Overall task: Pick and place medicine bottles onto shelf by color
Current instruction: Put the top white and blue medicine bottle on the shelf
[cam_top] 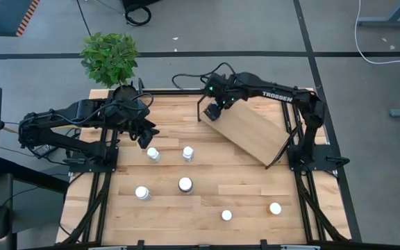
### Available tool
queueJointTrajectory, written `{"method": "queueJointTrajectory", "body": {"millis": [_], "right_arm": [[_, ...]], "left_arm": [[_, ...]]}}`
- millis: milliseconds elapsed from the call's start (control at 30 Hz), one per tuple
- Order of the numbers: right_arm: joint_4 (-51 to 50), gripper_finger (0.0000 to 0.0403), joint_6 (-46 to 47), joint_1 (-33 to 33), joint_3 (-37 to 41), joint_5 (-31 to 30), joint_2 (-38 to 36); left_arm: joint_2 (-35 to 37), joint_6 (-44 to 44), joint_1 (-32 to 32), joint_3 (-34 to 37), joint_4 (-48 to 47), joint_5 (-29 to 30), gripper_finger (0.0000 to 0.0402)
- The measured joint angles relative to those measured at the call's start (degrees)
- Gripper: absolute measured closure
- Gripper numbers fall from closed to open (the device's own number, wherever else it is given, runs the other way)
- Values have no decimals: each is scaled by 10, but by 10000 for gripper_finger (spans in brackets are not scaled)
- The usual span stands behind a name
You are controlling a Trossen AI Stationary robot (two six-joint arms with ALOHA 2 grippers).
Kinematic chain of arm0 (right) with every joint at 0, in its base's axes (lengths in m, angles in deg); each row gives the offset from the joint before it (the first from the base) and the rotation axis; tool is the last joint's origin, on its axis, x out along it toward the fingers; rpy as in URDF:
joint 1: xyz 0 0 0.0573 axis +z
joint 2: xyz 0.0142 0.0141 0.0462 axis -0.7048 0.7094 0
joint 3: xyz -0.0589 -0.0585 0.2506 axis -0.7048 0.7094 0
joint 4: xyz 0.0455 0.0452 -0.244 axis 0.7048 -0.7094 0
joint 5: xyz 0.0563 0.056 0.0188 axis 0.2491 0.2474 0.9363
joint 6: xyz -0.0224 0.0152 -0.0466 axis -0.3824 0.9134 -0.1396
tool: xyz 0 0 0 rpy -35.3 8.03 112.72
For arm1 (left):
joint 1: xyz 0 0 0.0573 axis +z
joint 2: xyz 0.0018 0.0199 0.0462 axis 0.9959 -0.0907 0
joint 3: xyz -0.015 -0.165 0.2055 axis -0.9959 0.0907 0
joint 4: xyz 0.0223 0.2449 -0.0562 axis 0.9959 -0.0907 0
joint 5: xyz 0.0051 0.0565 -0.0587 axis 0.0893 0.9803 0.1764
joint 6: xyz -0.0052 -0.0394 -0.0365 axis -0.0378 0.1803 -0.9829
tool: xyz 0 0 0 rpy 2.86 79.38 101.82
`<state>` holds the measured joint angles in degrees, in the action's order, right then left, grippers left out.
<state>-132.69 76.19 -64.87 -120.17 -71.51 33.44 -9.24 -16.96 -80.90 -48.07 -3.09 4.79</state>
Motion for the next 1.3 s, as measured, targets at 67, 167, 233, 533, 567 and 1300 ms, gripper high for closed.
{"method": "queueJointTrajectory", "body": {"millis": [67,167,233,533,567,1300], "right_arm": [[1,109,7,25,-1,8,0],[11,109,23,71,3,10,0],[36,109,21,104,8,5,0],[219,109,-56,236,9,-152,0],[228,109,-55,247,9,-183,0],[249,109,100,271,10,-106,168]], "left_arm": [[0,0,0,0,0,0,232],[0,0,0,0,0,0,232],[0,0,0,0,0,0,232],[0,16,0,0,-3,0,232],[1,18,0,0,-4,0,232],[95,29,0,-7,-62,-17,232]]}}
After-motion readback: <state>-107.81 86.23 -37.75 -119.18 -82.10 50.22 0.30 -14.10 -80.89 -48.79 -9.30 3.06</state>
